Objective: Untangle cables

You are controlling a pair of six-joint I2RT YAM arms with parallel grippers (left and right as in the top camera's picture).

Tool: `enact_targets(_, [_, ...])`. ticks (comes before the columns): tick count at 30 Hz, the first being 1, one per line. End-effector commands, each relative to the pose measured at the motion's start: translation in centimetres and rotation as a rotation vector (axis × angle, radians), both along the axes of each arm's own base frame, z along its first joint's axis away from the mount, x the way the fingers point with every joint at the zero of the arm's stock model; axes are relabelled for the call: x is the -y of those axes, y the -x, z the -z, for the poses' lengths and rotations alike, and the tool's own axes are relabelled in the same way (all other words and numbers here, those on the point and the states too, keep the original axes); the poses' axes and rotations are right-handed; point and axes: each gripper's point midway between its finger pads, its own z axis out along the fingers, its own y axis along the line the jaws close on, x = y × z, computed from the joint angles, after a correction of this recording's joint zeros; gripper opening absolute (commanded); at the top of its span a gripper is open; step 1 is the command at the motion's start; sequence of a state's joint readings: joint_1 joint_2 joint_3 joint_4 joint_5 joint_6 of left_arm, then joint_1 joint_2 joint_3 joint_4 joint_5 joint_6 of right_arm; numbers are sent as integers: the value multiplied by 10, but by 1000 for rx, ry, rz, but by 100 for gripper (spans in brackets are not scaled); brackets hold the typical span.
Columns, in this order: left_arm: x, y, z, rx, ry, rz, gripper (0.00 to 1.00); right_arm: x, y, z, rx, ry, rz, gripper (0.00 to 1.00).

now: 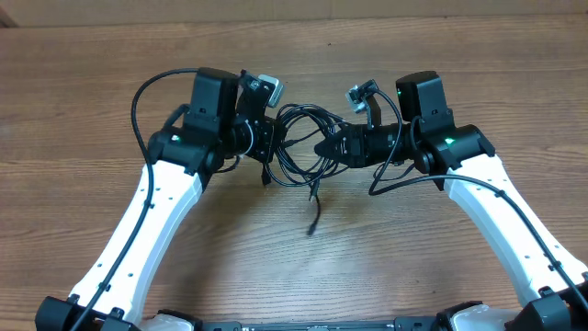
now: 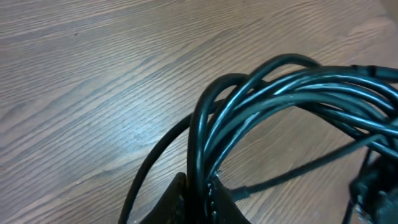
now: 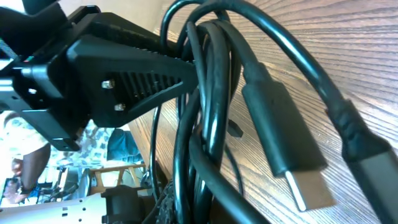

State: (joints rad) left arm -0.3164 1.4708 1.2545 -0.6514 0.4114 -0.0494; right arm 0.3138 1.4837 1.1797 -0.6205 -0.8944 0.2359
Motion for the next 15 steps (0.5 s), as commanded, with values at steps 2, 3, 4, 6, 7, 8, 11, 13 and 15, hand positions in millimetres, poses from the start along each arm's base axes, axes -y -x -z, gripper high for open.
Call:
enact_targets(2, [-5,-5,-3,9,-31,-68,22,-5,8,-27,38,-74,-49,4])
enact_targets(3, [-3,-4,-2,0,-25,-72,29,-5,8,-27,38,-74,-49,4])
enact_targets(4, [-2,-3,-1,-6,-25,-71,31,-5,8,-27,38,-74,-49,4])
enact_targets(6, [2,-3,5,-21,-31,-62,13,-5,8,-27,38,-74,-49,4])
enact_targets(7, [3,-3,10,-32,-34,-61,4,-5,8,-27,38,-74,-49,4])
enact_targets(8, [4,-5,13,-47,-31,-72,4,-5,8,-27,39,-74,-49,4])
enact_targets(11, [0,-17,14,-49,-9,-148,4,-2,3,-22,45,-40,-18,4])
enact_targets(13, [-12,-33,5,-18,7,-251,4,9,-7,-4,39,63,66,4])
enact_targets(15, [-24,-43,-4,-9,41,-324,4,26,-14,16,18,186,153,4])
